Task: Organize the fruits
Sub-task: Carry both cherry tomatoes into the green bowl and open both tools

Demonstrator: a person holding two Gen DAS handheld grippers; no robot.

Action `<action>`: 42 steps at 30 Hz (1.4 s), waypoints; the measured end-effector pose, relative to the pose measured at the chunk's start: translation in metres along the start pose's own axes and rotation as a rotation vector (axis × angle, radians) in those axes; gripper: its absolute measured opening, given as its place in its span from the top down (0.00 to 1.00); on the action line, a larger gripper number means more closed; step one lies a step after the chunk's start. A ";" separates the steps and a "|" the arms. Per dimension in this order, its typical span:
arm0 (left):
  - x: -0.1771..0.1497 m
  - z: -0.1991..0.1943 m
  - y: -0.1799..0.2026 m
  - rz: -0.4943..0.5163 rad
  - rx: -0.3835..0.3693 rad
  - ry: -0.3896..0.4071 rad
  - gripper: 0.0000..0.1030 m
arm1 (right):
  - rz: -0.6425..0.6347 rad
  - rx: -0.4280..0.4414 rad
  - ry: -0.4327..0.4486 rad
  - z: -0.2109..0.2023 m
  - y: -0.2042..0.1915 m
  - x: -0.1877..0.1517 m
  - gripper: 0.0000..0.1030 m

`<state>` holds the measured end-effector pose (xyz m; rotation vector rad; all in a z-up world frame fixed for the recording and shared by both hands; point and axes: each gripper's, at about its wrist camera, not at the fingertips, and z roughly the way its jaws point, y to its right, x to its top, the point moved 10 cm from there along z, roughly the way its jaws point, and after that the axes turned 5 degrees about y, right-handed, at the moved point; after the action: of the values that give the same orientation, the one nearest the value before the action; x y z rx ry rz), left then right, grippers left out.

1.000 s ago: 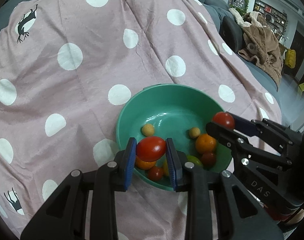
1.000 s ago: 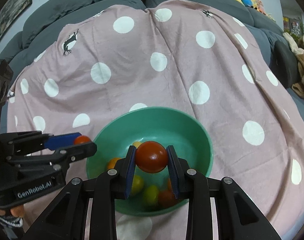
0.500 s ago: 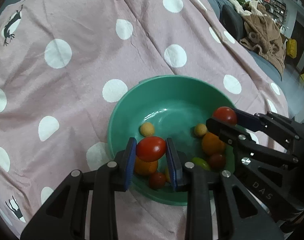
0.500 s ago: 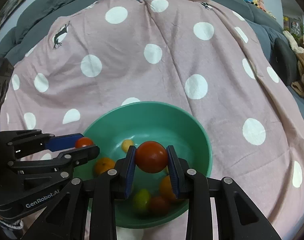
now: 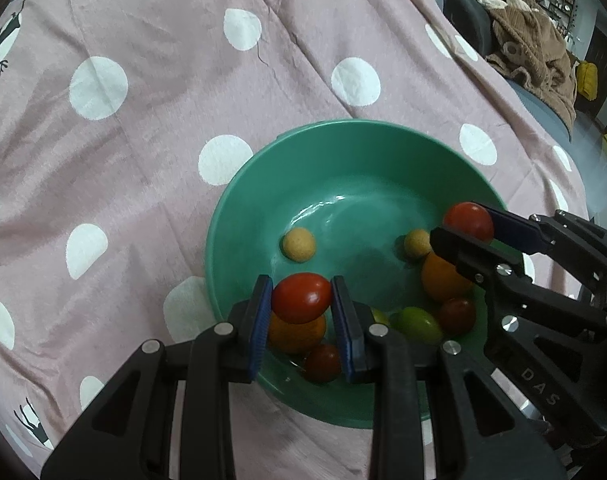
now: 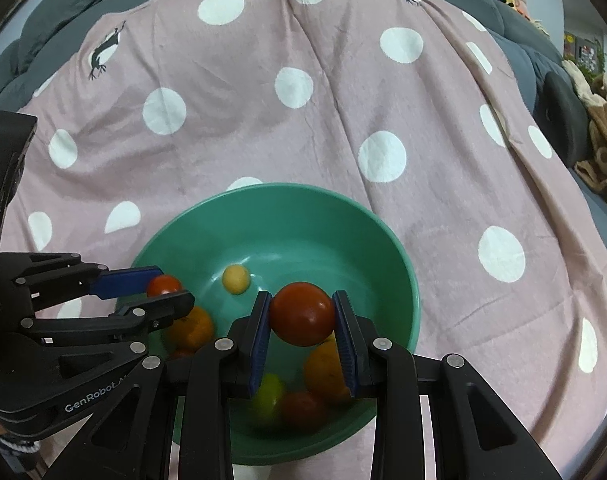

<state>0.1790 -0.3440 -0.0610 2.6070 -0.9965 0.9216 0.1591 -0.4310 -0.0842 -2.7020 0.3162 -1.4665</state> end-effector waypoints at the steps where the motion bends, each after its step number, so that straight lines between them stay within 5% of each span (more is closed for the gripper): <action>1: 0.000 0.001 0.000 0.003 0.001 -0.003 0.72 | -0.002 -0.002 -0.002 0.000 0.000 0.000 0.68; 42: -0.004 0.028 -0.002 0.102 0.049 -0.103 0.71 | -0.020 -0.082 -0.071 0.011 0.006 -0.012 0.68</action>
<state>0.1917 -0.3514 -0.0854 2.6907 -1.1565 0.8519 0.1610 -0.4351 -0.1012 -2.8213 0.3544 -1.3880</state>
